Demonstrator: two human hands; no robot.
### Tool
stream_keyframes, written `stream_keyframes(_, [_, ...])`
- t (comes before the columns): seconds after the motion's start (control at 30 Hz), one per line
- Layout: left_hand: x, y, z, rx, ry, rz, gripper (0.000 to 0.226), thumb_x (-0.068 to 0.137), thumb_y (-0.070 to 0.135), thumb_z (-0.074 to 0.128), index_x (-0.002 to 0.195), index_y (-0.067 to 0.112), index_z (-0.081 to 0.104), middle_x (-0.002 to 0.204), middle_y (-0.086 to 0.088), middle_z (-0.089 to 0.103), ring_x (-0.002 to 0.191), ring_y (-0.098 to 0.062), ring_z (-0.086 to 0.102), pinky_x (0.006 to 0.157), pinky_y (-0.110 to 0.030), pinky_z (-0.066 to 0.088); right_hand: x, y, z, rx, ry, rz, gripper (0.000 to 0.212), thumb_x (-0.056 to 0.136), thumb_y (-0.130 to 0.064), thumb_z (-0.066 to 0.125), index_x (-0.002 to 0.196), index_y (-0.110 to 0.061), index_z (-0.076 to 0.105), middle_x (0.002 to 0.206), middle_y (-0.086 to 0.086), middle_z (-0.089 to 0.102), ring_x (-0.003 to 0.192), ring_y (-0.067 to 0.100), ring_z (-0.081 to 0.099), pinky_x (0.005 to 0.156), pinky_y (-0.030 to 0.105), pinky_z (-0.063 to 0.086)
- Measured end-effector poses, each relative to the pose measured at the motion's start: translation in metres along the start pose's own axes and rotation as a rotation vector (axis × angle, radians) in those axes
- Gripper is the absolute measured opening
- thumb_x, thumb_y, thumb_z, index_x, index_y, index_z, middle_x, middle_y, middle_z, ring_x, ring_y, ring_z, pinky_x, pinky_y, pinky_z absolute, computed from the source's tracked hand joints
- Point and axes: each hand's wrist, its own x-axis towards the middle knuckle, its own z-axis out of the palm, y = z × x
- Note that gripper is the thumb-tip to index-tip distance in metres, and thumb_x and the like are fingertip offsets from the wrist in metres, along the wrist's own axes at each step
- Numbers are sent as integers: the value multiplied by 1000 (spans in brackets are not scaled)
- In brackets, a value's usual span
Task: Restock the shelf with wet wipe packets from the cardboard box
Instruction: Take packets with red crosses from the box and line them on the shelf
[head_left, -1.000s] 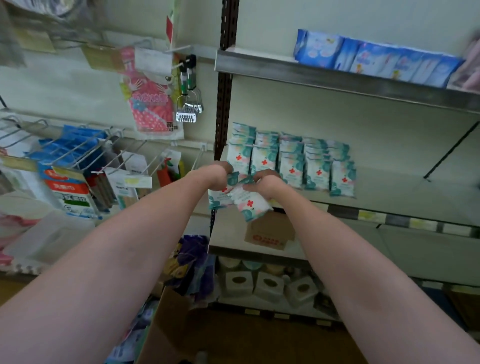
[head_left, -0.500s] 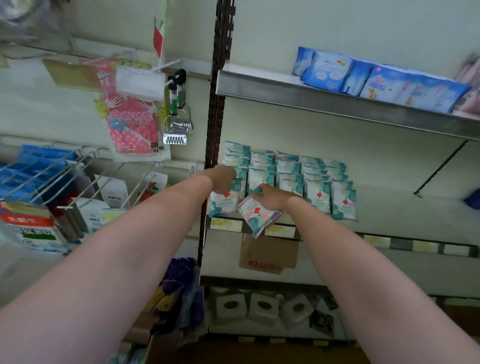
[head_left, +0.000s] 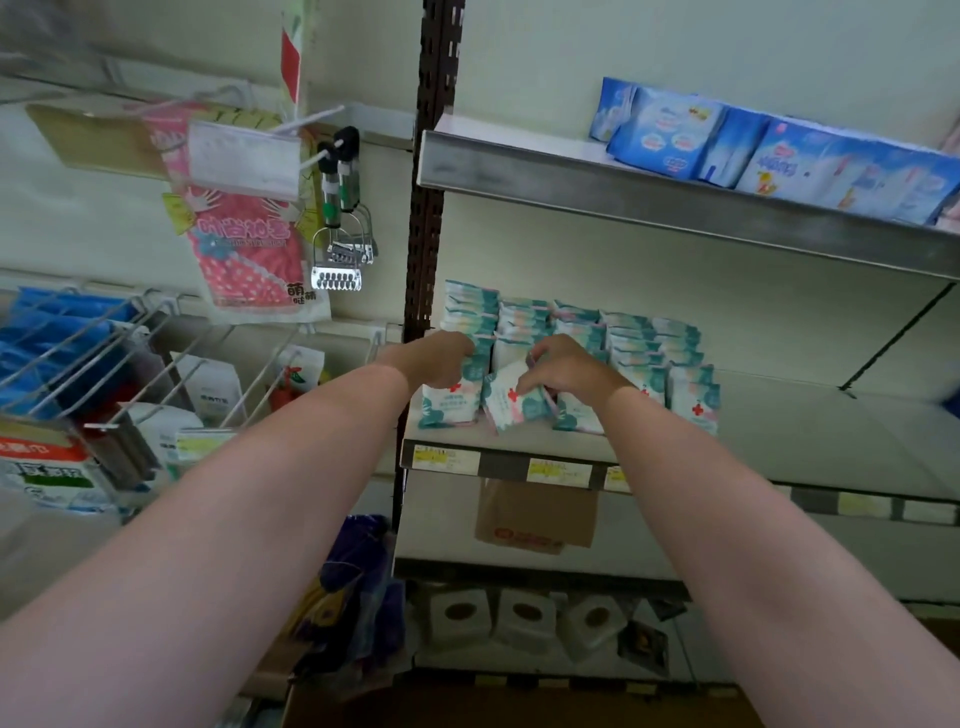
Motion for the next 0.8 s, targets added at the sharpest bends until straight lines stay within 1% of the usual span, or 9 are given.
stream_keyframes(0.07, [4,2,0,-17,4,-2,55,91,-2,47,144,9,41,141,-15,47,122,-31,50,91,-31,44,8,1,-3,16,104,-23,32,75,-15,82,89,5,62,79,15,53,65,25,52,56,25,34])
stream_keyframes(0.1, [6,2,0,-29,-4,-4,54,91,0,49,143,10,41,140,-15,48,121,-31,51,90,-32,45,13,4,-5,9,112,-31,38,78,-16,80,103,9,65,88,19,59,75,30,59,63,27,38])
stream_keyframes(0.17, [11,1,2,-49,-31,-14,60,87,2,60,143,12,41,140,-14,48,121,-31,51,93,-34,47,17,6,-6,-97,39,-48,49,87,-14,73,132,-1,60,124,18,63,110,33,62,83,31,46])
stream_keyframes(0.23, [13,1,3,-66,-43,-30,73,83,2,69,147,12,36,142,-13,46,123,-30,50,96,-35,46,19,10,-3,-280,-67,-73,52,92,-13,65,142,-11,53,141,9,54,124,28,55,96,30,45])
stream_keyframes(0.33, [17,3,7,-35,14,-37,75,82,1,69,148,13,36,143,-12,46,125,-29,50,97,-34,45,29,18,7,-463,-76,-130,52,89,-10,57,140,-20,52,142,8,53,121,28,55,99,39,48])
stream_keyframes(0.5, [25,6,12,59,101,-62,61,87,10,62,143,18,39,136,-11,53,119,-29,53,95,-42,49,42,18,14,-451,55,-237,45,92,-10,56,136,-19,55,138,10,56,117,29,57,96,38,50])
stream_keyframes(0.57, [28,8,11,128,133,-67,56,88,14,61,141,19,41,132,-10,56,117,-29,54,93,-41,50,46,20,16,-503,60,-264,48,90,-12,61,136,-18,53,137,10,55,119,30,55,97,36,47])
stream_keyframes(0.7, [34,10,14,215,169,-59,56,88,16,62,139,15,39,129,-11,52,119,-29,49,94,-40,44,53,27,20,-564,22,-276,69,76,-19,80,137,-17,47,134,9,55,119,30,52,92,36,40])
stream_keyframes(0.8, [38,10,15,235,190,-47,57,87,16,62,139,16,39,128,-10,52,120,-28,47,99,-42,40,59,29,23,-597,99,-298,71,74,-22,82,136,-17,47,134,10,51,124,31,47,102,42,37])
